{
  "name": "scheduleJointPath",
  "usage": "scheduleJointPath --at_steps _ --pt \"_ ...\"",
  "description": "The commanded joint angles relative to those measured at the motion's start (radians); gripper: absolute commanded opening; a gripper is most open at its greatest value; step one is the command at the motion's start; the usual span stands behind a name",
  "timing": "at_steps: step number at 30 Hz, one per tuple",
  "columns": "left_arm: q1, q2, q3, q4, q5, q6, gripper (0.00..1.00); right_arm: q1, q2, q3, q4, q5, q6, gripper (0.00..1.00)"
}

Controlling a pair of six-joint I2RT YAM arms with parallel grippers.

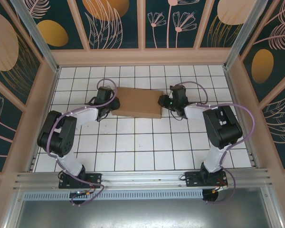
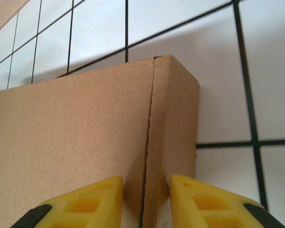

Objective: Fold the paper box

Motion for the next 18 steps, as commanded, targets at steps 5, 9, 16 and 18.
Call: scheduleJointPath --at_steps 5,9,16,18 --pt "-0.001 0.053 0.039 0.028 0.069 -0.062 0.37 -0.065 0.077 0.104 -0.008 -0.074 -0.073 0.33" --pt "-0.001 0.053 0.068 0.007 0.067 -0.078 0.40 -0.077 0.086 0.124 -0.015 -0.086 -0.080 0.34" --pt "0.004 -0.153 0.009 -0.016 -0.128 0.008 0.98 -0.079 -0.045 0.096 -0.011 0.008 -0.133 0.98" --pt "0.005 -0.203 0.011 -0.021 -0.201 0.057 0.99 -0.078 -0.096 0.094 -0.030 0.078 -0.153 0.99"
